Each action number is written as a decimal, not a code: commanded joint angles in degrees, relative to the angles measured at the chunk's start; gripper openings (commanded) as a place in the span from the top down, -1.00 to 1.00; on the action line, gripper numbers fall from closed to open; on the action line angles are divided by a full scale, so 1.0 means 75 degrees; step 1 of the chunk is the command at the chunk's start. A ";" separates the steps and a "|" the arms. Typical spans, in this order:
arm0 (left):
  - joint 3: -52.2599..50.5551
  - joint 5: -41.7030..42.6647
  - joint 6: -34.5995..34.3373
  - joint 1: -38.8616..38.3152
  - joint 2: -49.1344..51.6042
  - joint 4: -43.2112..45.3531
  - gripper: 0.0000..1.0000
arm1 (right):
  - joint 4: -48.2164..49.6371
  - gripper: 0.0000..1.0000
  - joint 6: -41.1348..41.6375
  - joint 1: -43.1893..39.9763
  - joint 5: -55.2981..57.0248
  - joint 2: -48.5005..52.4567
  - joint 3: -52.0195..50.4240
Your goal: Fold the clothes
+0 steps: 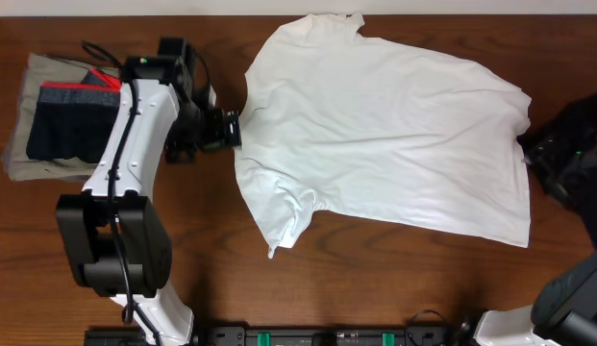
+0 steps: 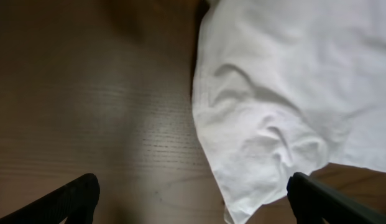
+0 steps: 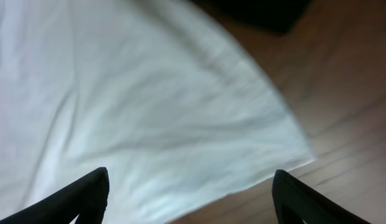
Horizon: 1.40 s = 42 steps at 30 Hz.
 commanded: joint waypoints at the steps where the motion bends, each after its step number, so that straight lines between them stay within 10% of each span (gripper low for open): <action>1: -0.0527 0.0431 -0.0114 0.0012 0.0023 0.0268 -0.96 | -0.0064 -0.64 -0.0612 0.0449 -0.0428 0.0012 0.0093; 35: -0.2308 0.1769 0.0181 -0.0239 0.0950 0.3325 -0.94 | 0.0501 -0.75 -0.0609 0.1886 -0.0425 0.0012 0.0093; 42: -0.2308 0.1763 0.0181 -0.0239 0.0953 0.3459 -0.49 | 0.0478 -0.75 -0.0609 0.1886 -0.0425 0.0012 0.0093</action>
